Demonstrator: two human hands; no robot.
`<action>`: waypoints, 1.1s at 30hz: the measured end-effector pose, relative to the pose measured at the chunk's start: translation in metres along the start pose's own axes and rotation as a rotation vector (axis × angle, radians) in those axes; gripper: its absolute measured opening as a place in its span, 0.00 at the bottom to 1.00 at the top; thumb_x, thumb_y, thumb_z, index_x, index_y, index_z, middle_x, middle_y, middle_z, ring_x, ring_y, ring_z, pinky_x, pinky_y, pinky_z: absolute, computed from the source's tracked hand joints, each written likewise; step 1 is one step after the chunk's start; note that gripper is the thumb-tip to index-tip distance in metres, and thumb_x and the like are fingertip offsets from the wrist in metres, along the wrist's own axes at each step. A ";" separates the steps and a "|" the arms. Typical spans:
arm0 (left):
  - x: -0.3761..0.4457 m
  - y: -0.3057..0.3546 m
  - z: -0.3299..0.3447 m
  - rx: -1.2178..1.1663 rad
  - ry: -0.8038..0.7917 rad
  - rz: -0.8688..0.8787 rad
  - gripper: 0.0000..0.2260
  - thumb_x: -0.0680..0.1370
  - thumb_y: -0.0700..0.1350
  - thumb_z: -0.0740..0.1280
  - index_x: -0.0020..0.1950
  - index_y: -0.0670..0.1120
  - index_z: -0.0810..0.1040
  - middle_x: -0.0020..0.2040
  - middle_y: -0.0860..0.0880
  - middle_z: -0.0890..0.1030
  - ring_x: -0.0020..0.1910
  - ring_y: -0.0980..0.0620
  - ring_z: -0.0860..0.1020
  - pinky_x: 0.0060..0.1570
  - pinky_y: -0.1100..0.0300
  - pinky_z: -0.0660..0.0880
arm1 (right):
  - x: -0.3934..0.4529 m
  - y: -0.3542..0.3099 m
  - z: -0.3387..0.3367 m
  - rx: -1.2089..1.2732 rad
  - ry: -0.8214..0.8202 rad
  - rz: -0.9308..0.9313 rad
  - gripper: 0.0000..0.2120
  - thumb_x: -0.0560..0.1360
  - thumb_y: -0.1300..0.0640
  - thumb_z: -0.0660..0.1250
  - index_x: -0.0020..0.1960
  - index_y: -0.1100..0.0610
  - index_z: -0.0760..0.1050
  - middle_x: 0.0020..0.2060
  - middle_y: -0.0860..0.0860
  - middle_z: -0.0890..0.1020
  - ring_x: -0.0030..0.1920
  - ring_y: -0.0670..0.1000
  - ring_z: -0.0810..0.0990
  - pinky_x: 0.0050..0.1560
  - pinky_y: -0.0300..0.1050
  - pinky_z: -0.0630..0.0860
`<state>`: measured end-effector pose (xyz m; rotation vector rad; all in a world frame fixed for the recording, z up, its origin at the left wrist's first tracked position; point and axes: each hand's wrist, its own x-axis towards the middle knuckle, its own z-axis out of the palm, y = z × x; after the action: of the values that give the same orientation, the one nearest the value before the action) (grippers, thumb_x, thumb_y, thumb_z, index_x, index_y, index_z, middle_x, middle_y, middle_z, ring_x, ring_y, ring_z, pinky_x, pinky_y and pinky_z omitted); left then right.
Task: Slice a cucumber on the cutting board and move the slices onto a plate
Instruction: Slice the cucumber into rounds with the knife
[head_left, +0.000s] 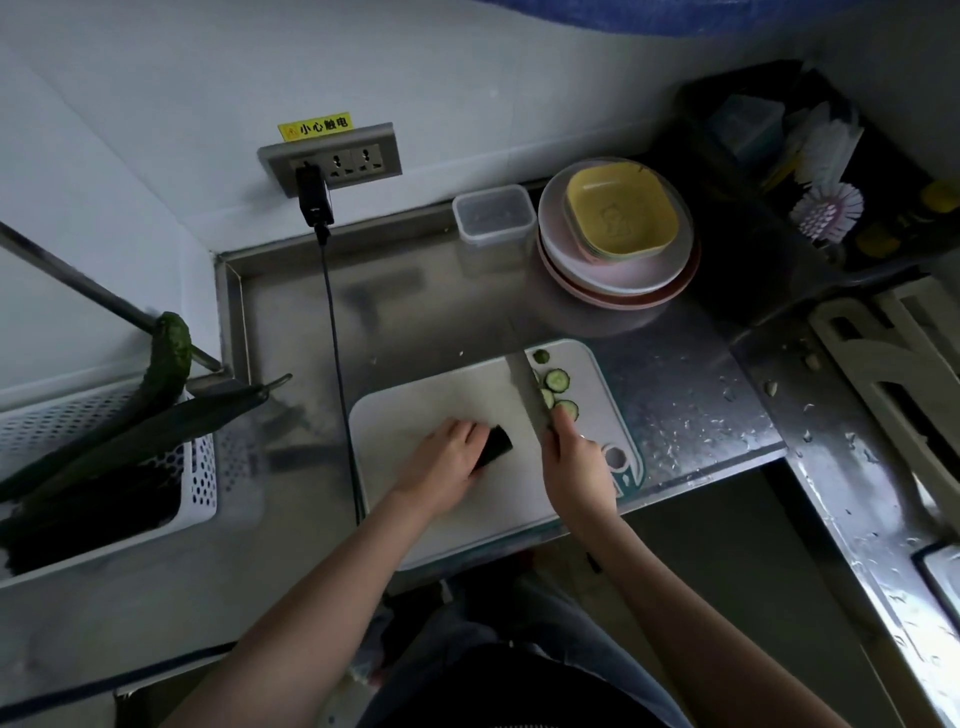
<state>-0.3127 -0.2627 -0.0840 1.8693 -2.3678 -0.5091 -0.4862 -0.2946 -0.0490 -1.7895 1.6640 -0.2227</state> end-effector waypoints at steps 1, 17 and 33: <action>0.000 0.000 0.002 -0.004 0.018 -0.002 0.19 0.69 0.40 0.73 0.58 0.39 0.74 0.52 0.40 0.76 0.49 0.38 0.76 0.38 0.47 0.77 | -0.004 -0.002 -0.001 0.009 -0.011 -0.013 0.06 0.81 0.54 0.52 0.56 0.52 0.64 0.36 0.57 0.79 0.34 0.59 0.77 0.30 0.50 0.73; 0.005 0.000 0.013 0.240 0.215 0.244 0.14 0.70 0.41 0.56 0.53 0.43 0.72 0.47 0.45 0.74 0.45 0.43 0.69 0.37 0.52 0.75 | -0.035 0.007 0.010 -0.356 -0.122 -0.220 0.09 0.82 0.57 0.52 0.62 0.54 0.60 0.42 0.55 0.78 0.39 0.60 0.80 0.33 0.48 0.70; 0.009 -0.005 0.020 0.219 0.221 0.253 0.13 0.70 0.41 0.57 0.54 0.44 0.68 0.51 0.46 0.67 0.47 0.43 0.68 0.39 0.52 0.75 | -0.033 0.004 0.014 -0.293 -0.180 -0.190 0.13 0.80 0.63 0.54 0.63 0.55 0.57 0.44 0.56 0.78 0.40 0.62 0.79 0.33 0.48 0.67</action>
<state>-0.3162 -0.2682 -0.1059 1.5672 -2.5365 -0.0202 -0.4873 -0.2582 -0.0519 -2.1197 1.4579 0.1034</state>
